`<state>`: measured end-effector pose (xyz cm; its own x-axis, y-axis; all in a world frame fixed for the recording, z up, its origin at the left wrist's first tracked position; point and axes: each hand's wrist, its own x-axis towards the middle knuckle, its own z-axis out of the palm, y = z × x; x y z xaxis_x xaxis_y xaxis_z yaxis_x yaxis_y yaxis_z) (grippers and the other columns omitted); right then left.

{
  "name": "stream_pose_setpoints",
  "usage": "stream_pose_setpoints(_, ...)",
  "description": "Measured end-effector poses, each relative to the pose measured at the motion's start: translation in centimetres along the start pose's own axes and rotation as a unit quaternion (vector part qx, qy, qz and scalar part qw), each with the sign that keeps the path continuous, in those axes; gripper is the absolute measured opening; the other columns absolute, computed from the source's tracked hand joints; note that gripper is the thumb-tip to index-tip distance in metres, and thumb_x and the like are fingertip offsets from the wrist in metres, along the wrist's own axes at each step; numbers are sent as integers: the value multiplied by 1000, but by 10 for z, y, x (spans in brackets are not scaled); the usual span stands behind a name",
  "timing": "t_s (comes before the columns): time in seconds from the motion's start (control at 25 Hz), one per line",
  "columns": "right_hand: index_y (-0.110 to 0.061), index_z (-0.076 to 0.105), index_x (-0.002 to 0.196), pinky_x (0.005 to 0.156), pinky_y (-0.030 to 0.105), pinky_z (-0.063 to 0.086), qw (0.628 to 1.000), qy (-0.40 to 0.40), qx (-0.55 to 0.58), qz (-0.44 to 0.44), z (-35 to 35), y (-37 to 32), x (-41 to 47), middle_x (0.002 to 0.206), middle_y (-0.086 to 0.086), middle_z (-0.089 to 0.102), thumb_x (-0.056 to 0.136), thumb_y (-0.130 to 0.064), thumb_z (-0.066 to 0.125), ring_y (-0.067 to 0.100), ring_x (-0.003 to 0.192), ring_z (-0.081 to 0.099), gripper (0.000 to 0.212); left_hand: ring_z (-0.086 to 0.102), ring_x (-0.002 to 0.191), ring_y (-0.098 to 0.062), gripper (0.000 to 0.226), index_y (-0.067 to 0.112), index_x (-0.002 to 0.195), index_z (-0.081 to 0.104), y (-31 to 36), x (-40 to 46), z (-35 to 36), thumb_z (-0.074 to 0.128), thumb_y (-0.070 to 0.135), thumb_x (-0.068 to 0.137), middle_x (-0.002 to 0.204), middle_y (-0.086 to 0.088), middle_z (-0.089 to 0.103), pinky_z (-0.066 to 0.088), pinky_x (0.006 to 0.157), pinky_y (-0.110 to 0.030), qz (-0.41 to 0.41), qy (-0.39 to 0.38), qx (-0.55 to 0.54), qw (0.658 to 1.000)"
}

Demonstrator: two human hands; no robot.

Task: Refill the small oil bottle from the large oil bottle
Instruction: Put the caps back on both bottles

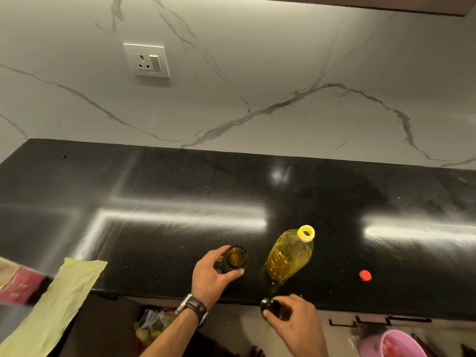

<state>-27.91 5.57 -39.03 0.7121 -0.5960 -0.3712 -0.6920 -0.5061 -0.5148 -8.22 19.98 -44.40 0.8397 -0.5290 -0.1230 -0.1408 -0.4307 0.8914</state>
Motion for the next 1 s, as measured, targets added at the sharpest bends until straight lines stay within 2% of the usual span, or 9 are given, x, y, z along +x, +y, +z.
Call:
stream_pose_setpoints(0.12,-39,74,118,79,8,44,995,12,12,-94,11,-40,9,97,-26,62,82,-58,76,-6,93,59,40,62,113,-4,66,41,129,61,1,-1,-1,93,34,72,123,20,65,59,92,-36,9,0,-2,1000)
stream_pose_setpoints(0.28,-33,74,120,73,0,38,984,89,-4,-155,12,-81,37,104,-18,65,87,-50,76,-2,91,59,37,66,107,0,58,39,124,67,5,-3,-1,81,53,69,116,17,71,59,93,-38,24,20,-17,999)
stream_pose_setpoints(0.4,-29,73,119,71,2,41,978,128,-18,-162,9,-96,57,104,-12,67,90,-45,75,1,89,62,33,68,102,2,59,44,120,66,6,-2,0,78,57,64,112,18,72,61,90,-36,25,31,-19,999)
stream_pose_setpoints(0.56,-25,74,118,72,13,51,978,137,-49,-149,8,-101,73,105,-8,67,93,-46,71,6,90,66,32,67,101,5,60,51,118,64,6,1,2,81,57,60,110,21,72,60,88,-32,27,27,-24,999)
stream_pose_setpoints(0.72,-26,73,119,67,5,41,979,127,-56,-149,10,-104,78,107,-9,66,93,-45,72,4,91,65,32,68,100,3,63,40,122,69,3,3,3,82,56,63,110,20,72,60,88,-34,24,28,-26,999)
stream_pose_setpoints(0.88,-27,72,123,77,11,47,980,126,-53,-144,11,-103,79,110,-10,66,94,-45,71,4,96,64,34,69,98,0,63,35,124,71,-1,6,4,85,54,65,108,19,73,59,87,-33,29,25,-22,999)
stream_pose_setpoints(1.0,-26,71,124,78,11,48,982,124,-34,-141,12,-101,78,111,-10,65,94,-44,72,3,97,63,34,70,99,-1,61,36,124,71,-3,8,5,87,51,67,108,18,73,60,86,-33,30,20,-20,999)
